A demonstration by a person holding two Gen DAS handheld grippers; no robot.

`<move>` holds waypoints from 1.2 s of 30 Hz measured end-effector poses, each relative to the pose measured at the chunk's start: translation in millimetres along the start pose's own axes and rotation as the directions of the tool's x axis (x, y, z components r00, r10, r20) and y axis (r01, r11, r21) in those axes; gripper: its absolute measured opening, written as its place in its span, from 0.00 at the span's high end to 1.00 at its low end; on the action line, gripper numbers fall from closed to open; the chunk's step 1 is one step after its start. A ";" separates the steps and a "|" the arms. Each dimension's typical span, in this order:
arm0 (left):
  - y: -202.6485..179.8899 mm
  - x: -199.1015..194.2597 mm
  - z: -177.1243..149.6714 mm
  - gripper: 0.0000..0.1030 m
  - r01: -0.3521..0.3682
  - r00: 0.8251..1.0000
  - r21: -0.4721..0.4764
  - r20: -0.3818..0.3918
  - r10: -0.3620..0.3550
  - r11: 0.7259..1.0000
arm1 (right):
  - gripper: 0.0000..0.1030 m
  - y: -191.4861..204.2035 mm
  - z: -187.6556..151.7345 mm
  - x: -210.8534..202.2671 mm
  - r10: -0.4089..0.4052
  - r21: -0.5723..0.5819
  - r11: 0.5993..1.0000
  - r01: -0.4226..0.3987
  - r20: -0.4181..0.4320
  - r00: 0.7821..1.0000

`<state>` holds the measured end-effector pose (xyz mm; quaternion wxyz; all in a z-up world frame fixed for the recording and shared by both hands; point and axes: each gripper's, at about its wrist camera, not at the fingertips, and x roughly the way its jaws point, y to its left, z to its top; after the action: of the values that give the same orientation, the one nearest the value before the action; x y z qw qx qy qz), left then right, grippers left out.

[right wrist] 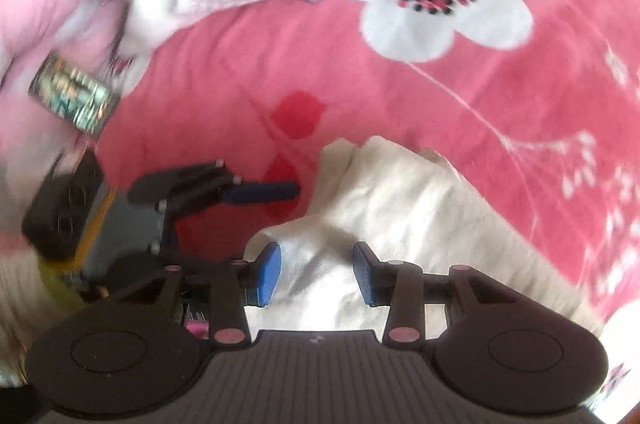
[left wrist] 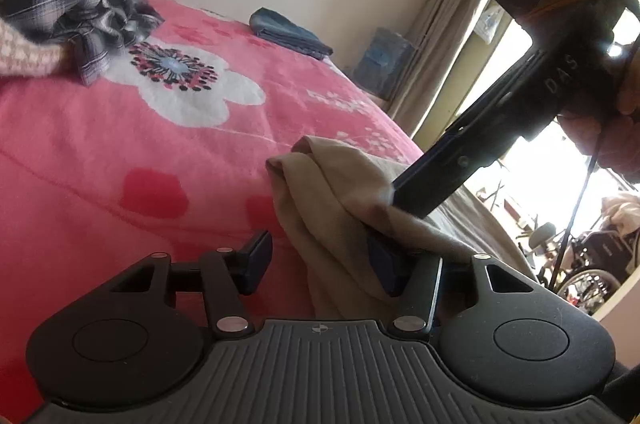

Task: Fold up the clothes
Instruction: 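Lower the right gripper onto the beige trouser edge and close it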

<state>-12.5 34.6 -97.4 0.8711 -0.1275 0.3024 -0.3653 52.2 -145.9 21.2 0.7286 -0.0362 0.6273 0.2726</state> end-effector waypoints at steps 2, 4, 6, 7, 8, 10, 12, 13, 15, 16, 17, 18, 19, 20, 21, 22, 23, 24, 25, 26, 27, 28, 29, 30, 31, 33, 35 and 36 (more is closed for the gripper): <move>-2.9 2.5 -0.5 0.49 -0.007 1.000 0.019 0.007 0.007 1.000 | 0.58 -1.9 -4.0 2.5 0.003 0.021 1.000 -0.004 0.015 1.000; -5.0 4.2 -0.5 0.49 -0.013 1.000 0.036 0.016 0.012 0.999 | 0.58 -5.9 -8.0 2.0 0.024 0.035 0.999 -0.025 0.023 0.999; -6.7 6.0 -0.6 0.49 -0.016 1.000 0.045 0.022 0.015 0.999 | 0.57 -10.7 -9.5 -1.4 0.072 0.011 0.997 -0.072 0.010 0.997; -7.6 7.0 -0.7 0.49 -0.018 1.000 0.049 0.025 0.017 0.999 | 0.49 -13.0 -9.4 -4.1 0.096 -0.012 0.995 -0.096 0.002 0.995; -8.6 8.2 -0.5 0.49 -0.020 0.999 0.052 0.030 0.018 0.998 | 0.44 -15.3 -9.4 -8.1 0.112 -0.035 0.993 -0.112 -0.002 0.994; -10.8 11.4 0.8 0.49 -0.021 0.999 0.057 0.040 0.019 0.998 | 0.34 -18.5 -6.8 -15.3 0.127 -0.072 0.989 -0.126 0.008 0.992; -14.1 15.2 2.0 0.49 -0.019 0.999 0.069 0.051 0.016 0.997 | 0.34 -18.8 -1.3 -19.6 0.127 -0.093 0.988 -0.125 0.025 0.992; -16.7 18.1 2.3 0.49 -0.023 0.998 0.083 0.057 0.018 0.996 | 0.34 -19.0 1.6 -20.5 0.113 -0.091 0.990 -0.108 0.046 0.993; -22.9 23.2 1.5 0.49 -0.035 0.997 0.122 0.066 0.027 0.992 | 0.34 -17.0 8.3 -19.8 0.075 -0.091 0.993 -0.068 0.073 0.995; -25.7 24.6 0.6 0.49 -0.042 0.997 0.138 0.069 0.032 0.990 | 0.35 -12.7 10.3 -18.4 0.030 -0.112 0.993 -0.021 0.080 0.996; -27.6 25.3 -0.2 0.49 -0.048 0.997 0.149 0.071 0.038 0.988 | 0.35 -6.6 11.3 -16.5 -0.030 -0.145 0.989 0.042 0.085 0.996; -28.0 24.6 -0.9 0.49 -0.052 0.996 0.150 0.073 0.042 0.987 | 0.35 0.9 11.5 -15.2 -0.080 -0.190 0.977 0.097 0.096 0.992; -28.1 23.6 -1.4 0.49 -0.057 0.996 0.150 0.075 0.046 0.987 | 0.35 8.0 10.7 -14.4 -0.104 -0.235 0.964 0.127 0.108 0.989; -27.9 21.7 -1.7 0.49 -0.065 0.996 0.150 0.078 0.053 0.987 | 0.36 12.7 9.6 -13.5 -0.104 -0.261 0.956 0.131 0.116 0.988; -27.8 19.2 -1.8 0.49 -0.073 0.995 0.150 0.083 0.061 0.986 | 0.37 14.1 9.3 -11.8 -0.093 -0.261 0.958 0.119 0.111 0.989; -27.5 16.6 -1.6 0.49 -0.082 0.994 0.151 0.087 0.069 0.985 | 0.39 14.0 9.5 -9.7 -0.079 -0.250 0.963 0.102 0.100 0.992; -27.0 14.5 -1.4 0.49 -0.090 0.993 0.149 0.089 0.077 0.985 | 0.39 11.8 10.3 -6.6 -0.070 -0.226 0.970 0.089 0.090 0.993; -26.2 12.8 -1.5 0.49 -0.097 0.992 0.144 0.089 0.085 0.985 | 0.39 8.4 11.4 -2.9 -0.064 -0.194 0.978 0.079 0.080 0.995; -25.4 11.6 -1.7 0.49 -0.100 0.992 0.138 0.089 0.088 0.985 | 0.39 5.2 11.4 0.6 -0.060 -0.165 0.984 0.071 0.072 0.996; -24.8 11.4 -1.8 0.49 -0.099 0.992 0.133 0.086 0.088 0.986 | 0.39 2.2 10.7 3.9 -0.057 -0.138 0.988 0.066 0.066 0.996; -24.1 11.1 -1.8 0.49 -0.099 0.993 0.128 0.084 0.088 0.987 | 0.39 -0.3 10.1 6.2 -0.046 -0.118 0.992 0.053 0.064 0.997; -24.0 11.2 -1.7 0.49 -0.098 0.993 0.126 0.082 0.088 0.987 | 0.39 -2.5 9.5 7.7 -0.029 -0.103 0.994 0.035 0.067 0.997; -24.5 12.0 -1.2 0.49 -0.097 0.993 0.126 0.080 0.087 0.987 | 0.39 -6.3 9.6 8.2 0.002 -0.078 0.997 0.003 0.069 0.998; -24.9 12.8 -1.0 0.49 -0.096 0.993 0.127 0.078 0.087 0.987 | 0.38 -11.1 10.0 7.9 0.042 -0.047 0.998 -0.039 0.070 0.997; -25.2 13.4 -0.9 0.49 -0.094 0.993 0.128 0.078 0.085 0.987 | 0.35 -15.9 10.3 7.6 0.081 -0.015 0.997 -0.080 0.073 0.994; -25.4 14.6 -0.9 0.49 -0.090 0.994 0.128 0.073 0.081 0.988 | 0.28 -26.5 12.6 7.2 0.134 0.041 0.990 -0.137 0.074 0.988; -25.8 15.1 -0.7 0.49 -0.089 0.994 0.127 0.069 0.081 0.988 | 0.26 -38.4 14.5 6.2 0.173 0.106 0.978 -0.181 0.082 0.982; -26.0 15.2 -0.3 0.49 -0.089 0.994 0.127 0.067 0.081 0.988 | 0.24 -43.9 15.7 6.5 0.186 0.138 0.971 -0.196 0.078 0.979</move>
<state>-18.9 5.6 -92.7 0.9012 -0.0685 0.2562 -0.3427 86.1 -174.7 5.8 0.7197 0.0863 0.6220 0.2962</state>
